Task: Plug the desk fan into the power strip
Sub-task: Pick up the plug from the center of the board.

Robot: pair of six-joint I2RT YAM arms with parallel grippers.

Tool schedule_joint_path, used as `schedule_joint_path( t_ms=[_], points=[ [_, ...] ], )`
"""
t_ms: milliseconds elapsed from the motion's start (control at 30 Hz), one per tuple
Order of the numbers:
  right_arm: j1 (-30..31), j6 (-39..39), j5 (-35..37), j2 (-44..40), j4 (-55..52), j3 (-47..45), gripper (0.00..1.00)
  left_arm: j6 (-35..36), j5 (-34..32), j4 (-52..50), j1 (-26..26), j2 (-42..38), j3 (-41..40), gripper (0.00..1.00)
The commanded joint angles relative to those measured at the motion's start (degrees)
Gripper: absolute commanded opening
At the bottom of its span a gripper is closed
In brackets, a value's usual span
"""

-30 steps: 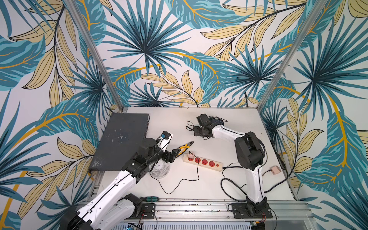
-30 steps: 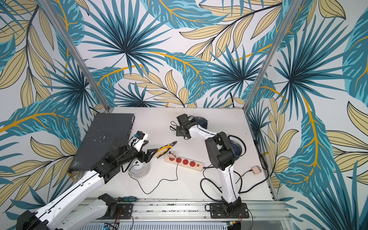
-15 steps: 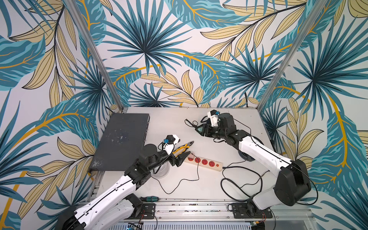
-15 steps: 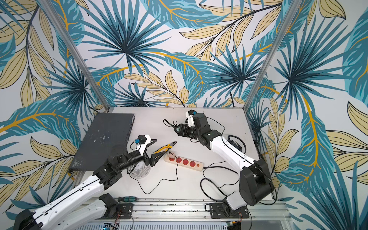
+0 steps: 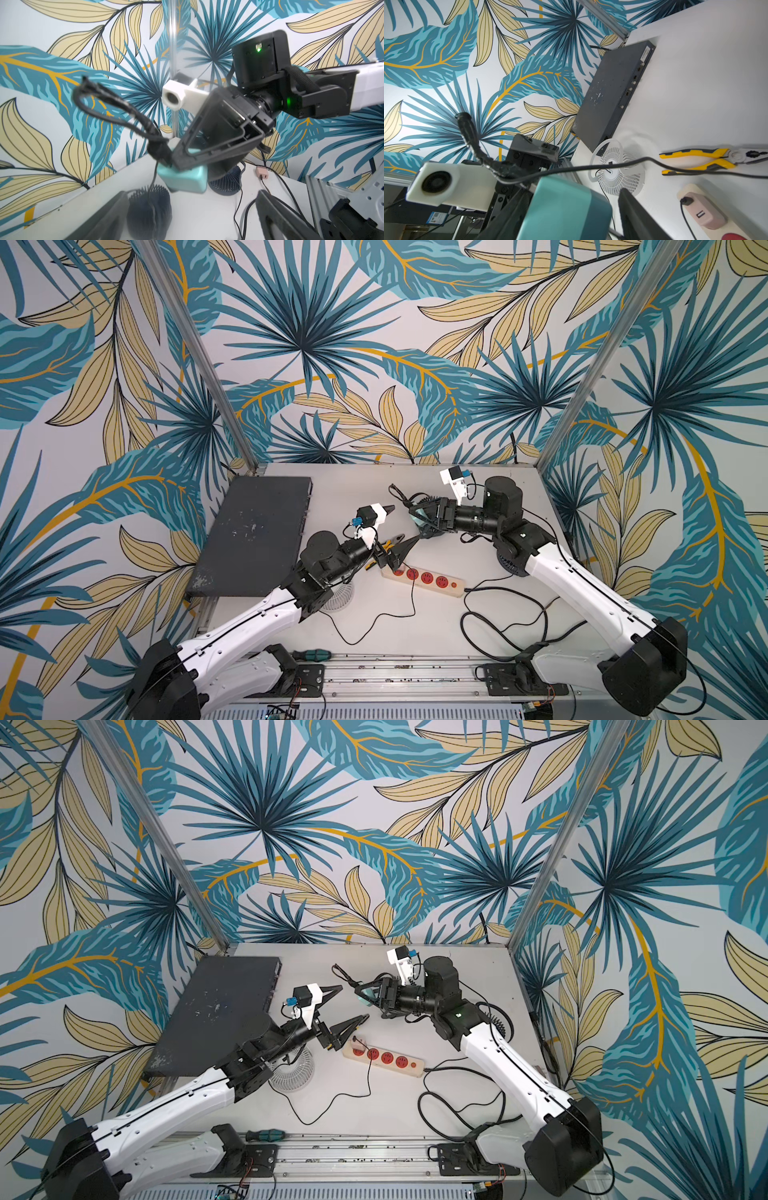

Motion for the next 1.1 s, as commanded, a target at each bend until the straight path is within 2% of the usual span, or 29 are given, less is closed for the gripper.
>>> schedule_joint_path(
  t_ms=[0,167,433,767,900,967,1067],
  points=[
    [-0.11,3.85,-5.14,-1.74,4.97,-1.22,0.49,1.15,1.61,2.46,-0.63,1.13,2.63,0.99],
    [-0.11,5.49,-5.95,-2.48,6.82,-1.74,0.49,0.21,3.77,2.01,-0.67,3.34,4.16,0.95],
    [-0.14,5.74,-5.73,-2.73,7.90,-2.39,0.49,-2.18,5.61,3.46,-1.17,5.59,4.42,0.73],
    [-0.09,7.84,-5.54,-3.02,11.56,-5.31,0.49,-4.75,5.29,4.02,-1.27,6.32,3.83,0.58],
    [-0.10,9.50,-4.89,-3.73,14.82,-8.22,0.49,-5.53,3.58,3.18,-1.22,6.66,3.86,0.41],
    [-0.22,9.42,-3.72,-4.43,15.29,-9.92,0.54,-5.52,1.48,0.58,-1.26,6.62,4.06,0.34],
    [-1.25,7.49,-1.26,-6.34,12.86,-12.20,0.66,-4.65,-1.60,-4.10,-1.26,6.07,3.29,0.30]
  ],
)
